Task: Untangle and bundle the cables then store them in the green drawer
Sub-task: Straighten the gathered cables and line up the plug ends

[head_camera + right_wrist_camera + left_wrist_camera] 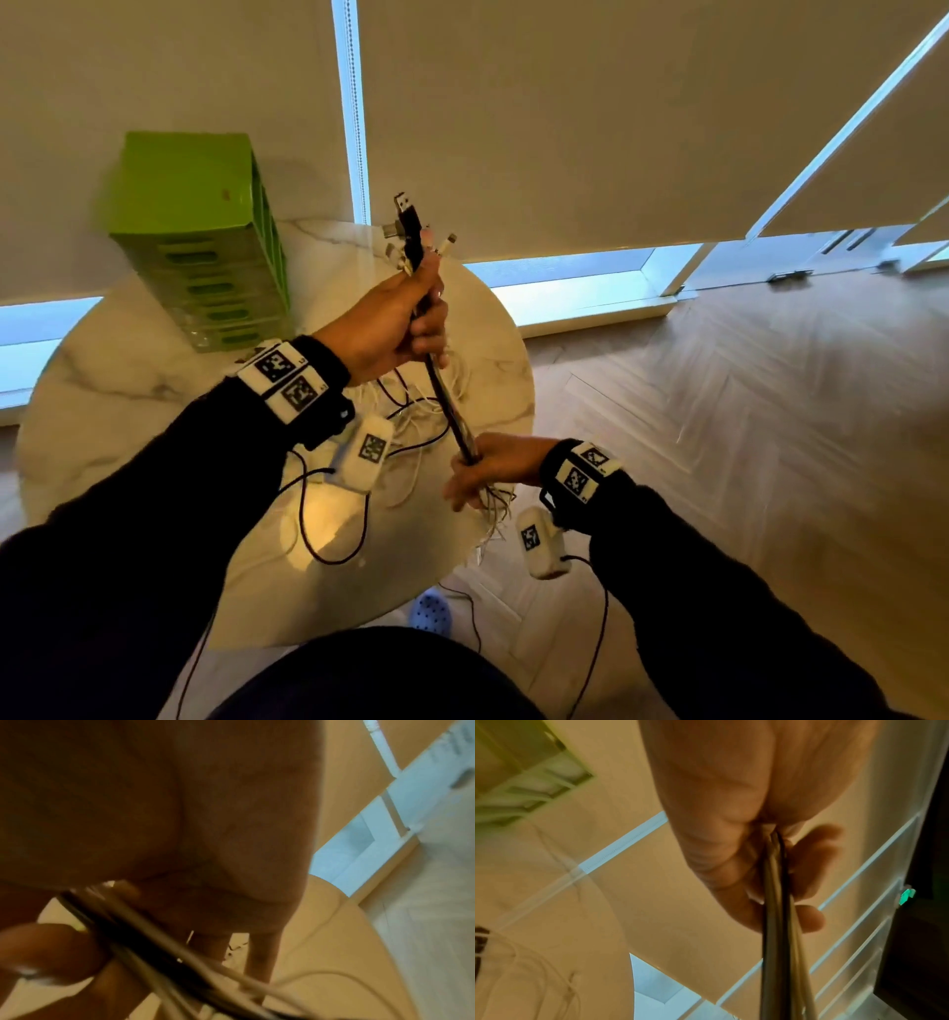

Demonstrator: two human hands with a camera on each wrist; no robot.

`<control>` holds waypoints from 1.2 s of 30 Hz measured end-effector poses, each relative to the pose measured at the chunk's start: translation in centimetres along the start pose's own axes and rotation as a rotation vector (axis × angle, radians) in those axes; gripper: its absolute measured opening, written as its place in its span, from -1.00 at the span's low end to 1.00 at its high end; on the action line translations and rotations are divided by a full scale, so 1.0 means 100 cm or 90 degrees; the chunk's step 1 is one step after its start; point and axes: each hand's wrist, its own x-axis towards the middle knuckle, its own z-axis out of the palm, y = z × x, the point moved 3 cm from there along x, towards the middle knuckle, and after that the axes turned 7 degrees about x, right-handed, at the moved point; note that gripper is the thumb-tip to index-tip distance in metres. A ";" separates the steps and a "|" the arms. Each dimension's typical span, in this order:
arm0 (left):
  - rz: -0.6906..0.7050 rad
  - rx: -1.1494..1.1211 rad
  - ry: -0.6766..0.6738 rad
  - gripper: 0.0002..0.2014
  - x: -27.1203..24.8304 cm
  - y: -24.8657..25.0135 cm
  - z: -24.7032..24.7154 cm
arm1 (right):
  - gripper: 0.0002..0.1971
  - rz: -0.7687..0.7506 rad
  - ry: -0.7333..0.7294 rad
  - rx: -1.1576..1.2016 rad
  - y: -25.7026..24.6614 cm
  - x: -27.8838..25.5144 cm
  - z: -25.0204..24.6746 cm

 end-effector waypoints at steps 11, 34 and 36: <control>0.178 -0.169 0.233 -0.82 -0.025 0.004 -0.075 | -0.67 0.023 0.434 -0.401 -0.001 0.039 -0.032; -0.003 -0.026 0.389 -0.68 0.017 -0.080 -0.072 | -0.53 0.156 0.350 -0.277 0.029 0.157 -0.145; -0.014 -0.024 0.393 -0.68 0.021 -0.088 -0.075 | -0.46 0.187 0.377 -0.271 0.031 0.169 -0.154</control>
